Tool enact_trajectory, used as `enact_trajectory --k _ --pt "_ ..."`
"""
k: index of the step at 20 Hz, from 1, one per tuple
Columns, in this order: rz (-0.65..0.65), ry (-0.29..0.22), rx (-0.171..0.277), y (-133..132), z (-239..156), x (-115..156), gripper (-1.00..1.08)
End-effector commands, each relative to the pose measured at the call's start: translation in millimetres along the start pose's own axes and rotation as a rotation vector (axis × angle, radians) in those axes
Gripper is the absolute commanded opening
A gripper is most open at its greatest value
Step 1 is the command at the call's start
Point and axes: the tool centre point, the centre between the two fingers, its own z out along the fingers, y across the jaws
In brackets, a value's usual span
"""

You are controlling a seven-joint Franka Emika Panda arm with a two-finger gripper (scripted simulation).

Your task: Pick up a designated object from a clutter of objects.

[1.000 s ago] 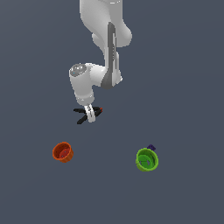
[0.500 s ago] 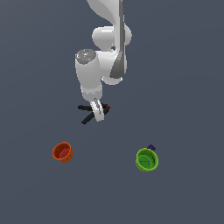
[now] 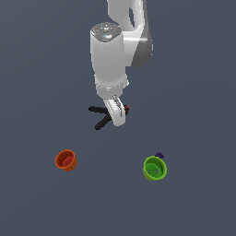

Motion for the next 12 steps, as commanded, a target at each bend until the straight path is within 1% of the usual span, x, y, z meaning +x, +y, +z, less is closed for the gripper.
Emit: enact_trajectory --k 1,12 --pt "0.0 0.0 0.001 -17.2 -22.4 -9.1 -1.0" --pt "-0.001 -0.003 0.002 -80.3 -98.3 -40.4 -1.0"
